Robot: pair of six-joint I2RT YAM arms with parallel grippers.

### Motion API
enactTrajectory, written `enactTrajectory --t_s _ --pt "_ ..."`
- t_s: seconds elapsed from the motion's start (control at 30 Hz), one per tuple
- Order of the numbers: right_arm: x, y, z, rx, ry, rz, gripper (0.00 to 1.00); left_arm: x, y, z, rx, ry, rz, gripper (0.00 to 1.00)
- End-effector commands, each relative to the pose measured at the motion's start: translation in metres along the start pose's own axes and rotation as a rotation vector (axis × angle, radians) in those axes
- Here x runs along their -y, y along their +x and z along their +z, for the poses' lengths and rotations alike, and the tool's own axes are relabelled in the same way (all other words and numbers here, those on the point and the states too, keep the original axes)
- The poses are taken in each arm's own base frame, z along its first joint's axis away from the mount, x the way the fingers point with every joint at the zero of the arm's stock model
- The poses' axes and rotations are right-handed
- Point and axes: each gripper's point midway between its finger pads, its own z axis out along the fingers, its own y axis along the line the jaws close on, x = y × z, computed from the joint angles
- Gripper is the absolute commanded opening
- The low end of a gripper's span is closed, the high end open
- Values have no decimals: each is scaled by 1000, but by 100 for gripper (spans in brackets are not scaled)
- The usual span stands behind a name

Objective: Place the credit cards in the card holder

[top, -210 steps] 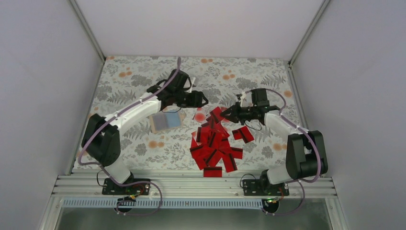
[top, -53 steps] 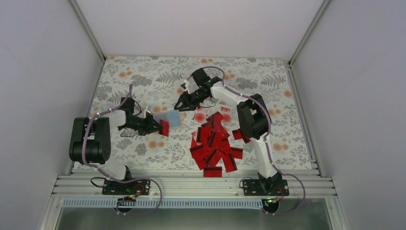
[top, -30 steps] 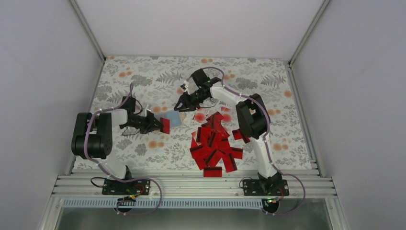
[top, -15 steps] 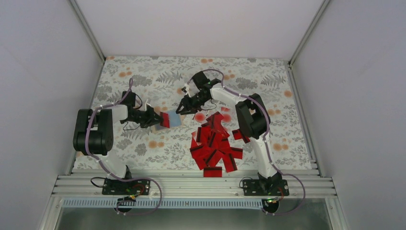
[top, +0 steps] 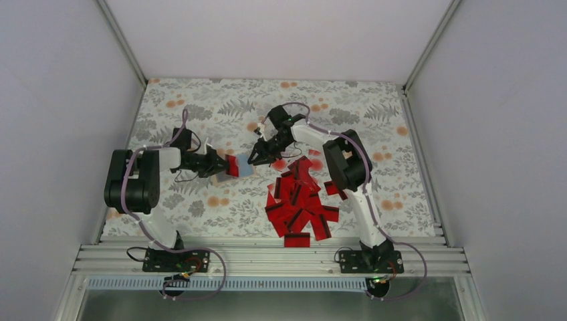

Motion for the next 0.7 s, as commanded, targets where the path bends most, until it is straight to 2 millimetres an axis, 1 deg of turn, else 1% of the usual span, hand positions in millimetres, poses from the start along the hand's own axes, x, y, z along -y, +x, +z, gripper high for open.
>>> enactTrajectory --t_s 0.0,0.2,0.37,0.5,0.67 --pt "4 -8 2 13 7 -12 27 5 -1 7 7 27 20 2" --pt "11 -10 4 22 33 -5 22 10 1 14 18 23 21 2" --pt "15 -10 4 25 50 -3 17 11 0 17 34 5 11 2" --pt "17 -8 3 29 64 -4 13 8 0 19 48 -1 -27 2" --pt "21 -5 3 27 73 -7 12 3 4 20 60 -1 -93 2"
